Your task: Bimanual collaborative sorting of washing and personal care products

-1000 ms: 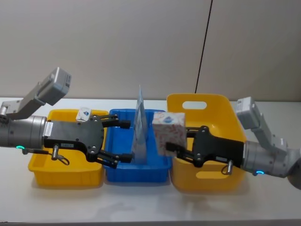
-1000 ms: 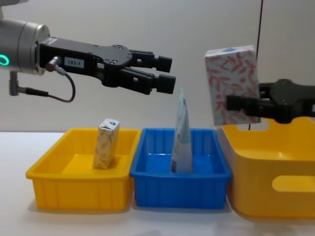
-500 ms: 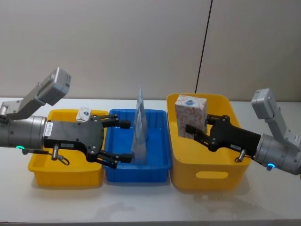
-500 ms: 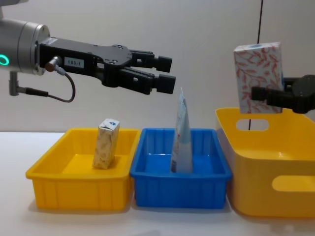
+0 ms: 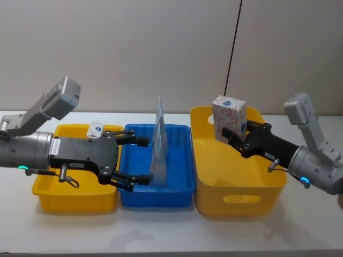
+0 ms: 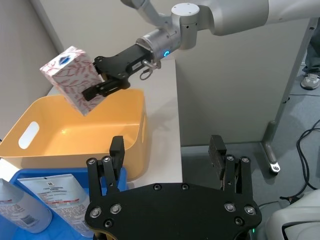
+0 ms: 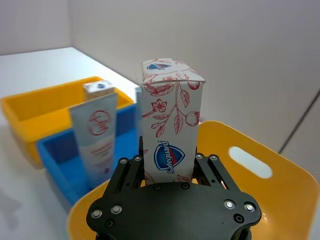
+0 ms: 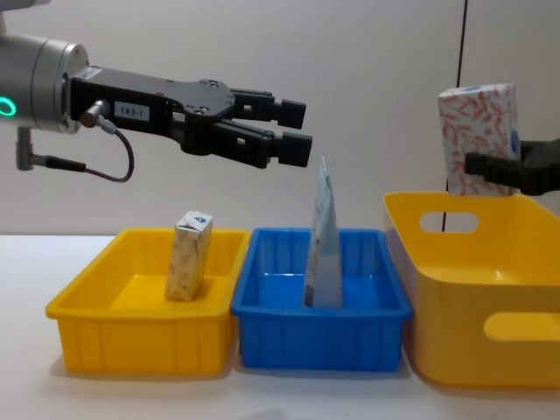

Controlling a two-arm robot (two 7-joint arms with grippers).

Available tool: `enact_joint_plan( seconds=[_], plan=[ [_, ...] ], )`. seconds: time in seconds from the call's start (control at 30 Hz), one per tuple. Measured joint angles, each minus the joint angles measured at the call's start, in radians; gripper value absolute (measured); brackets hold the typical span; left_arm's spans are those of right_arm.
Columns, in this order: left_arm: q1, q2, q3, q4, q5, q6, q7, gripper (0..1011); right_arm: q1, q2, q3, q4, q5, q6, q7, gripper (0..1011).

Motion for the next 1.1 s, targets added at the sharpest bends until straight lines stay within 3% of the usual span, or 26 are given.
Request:
enact_joint_plan(
  seconds=[0.5,1.1],
  plan=[
    [0.000,0.000,0.000,0.000,0.000,0.000,0.000,1001,0.024,-0.073,0.007,0.051,-0.086,0.070,-0.236,366],
    [0.000,0.000,0.000,0.000,0.000,0.000,0.000,1001,0.089,-0.209,0.010,0.181,-0.198,0.164,-0.561,367]
  ],
)
